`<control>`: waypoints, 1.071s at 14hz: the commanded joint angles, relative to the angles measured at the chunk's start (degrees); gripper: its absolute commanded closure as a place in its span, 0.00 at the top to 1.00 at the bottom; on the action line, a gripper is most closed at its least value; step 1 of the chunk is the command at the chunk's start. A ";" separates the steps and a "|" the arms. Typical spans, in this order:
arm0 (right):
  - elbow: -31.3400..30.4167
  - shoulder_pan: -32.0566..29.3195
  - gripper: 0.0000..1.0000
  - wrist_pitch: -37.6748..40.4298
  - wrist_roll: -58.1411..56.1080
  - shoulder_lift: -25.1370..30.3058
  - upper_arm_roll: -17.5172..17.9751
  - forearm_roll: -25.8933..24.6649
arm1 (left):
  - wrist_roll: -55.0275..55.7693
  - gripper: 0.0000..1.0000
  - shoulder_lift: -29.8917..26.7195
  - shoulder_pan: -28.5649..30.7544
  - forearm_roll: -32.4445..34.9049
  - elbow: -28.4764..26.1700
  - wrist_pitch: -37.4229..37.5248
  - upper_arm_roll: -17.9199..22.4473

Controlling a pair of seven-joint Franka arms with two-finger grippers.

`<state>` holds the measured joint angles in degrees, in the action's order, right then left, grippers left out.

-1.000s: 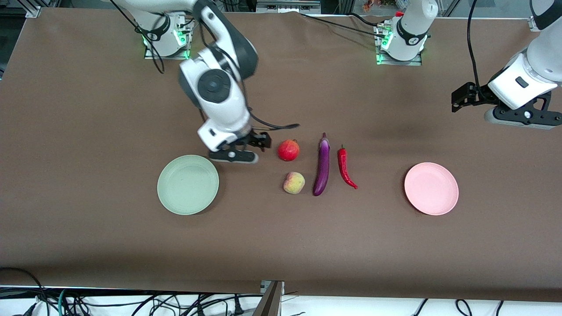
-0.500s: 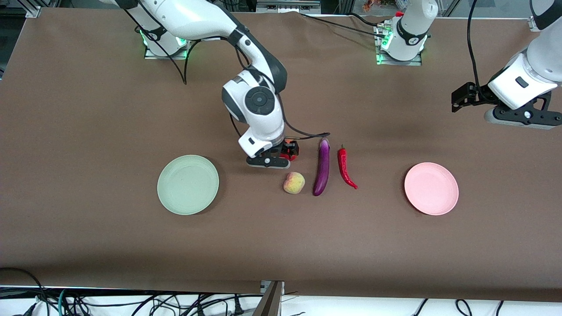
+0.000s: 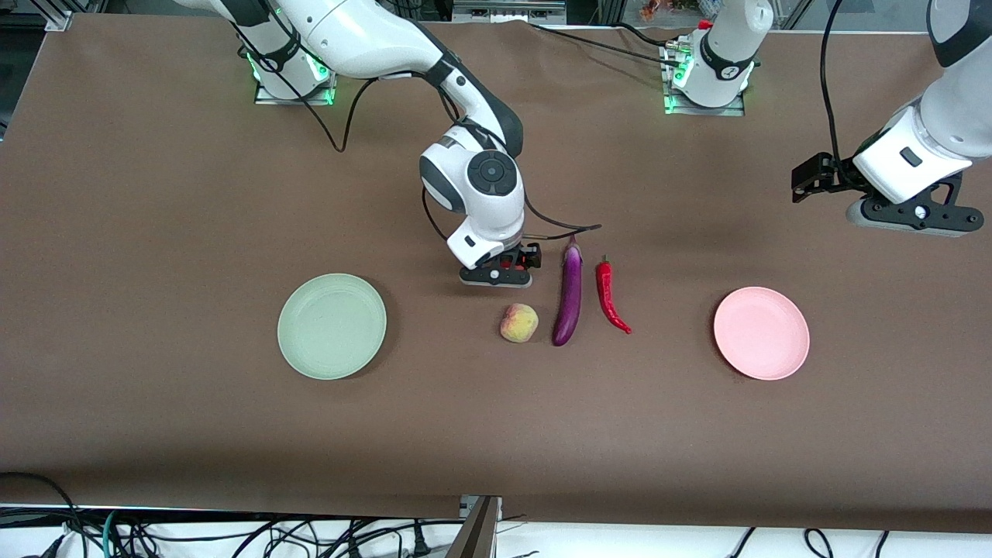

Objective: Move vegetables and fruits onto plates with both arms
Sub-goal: 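Reach down and grasp the red apple with the right gripper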

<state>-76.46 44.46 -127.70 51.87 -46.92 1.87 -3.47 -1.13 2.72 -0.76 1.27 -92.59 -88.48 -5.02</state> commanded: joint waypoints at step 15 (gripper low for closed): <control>0.79 0.80 0.38 -3.09 2.01 -2.04 -0.90 -1.63 | -0.10 1.00 0.53 -0.12 1.36 1.62 1.29 -0.34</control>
<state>-76.29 45.34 -131.13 53.31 -49.78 1.26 -4.36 -1.13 2.73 -0.76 1.27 -92.55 -88.48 -5.10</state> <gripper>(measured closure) 0.220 0.000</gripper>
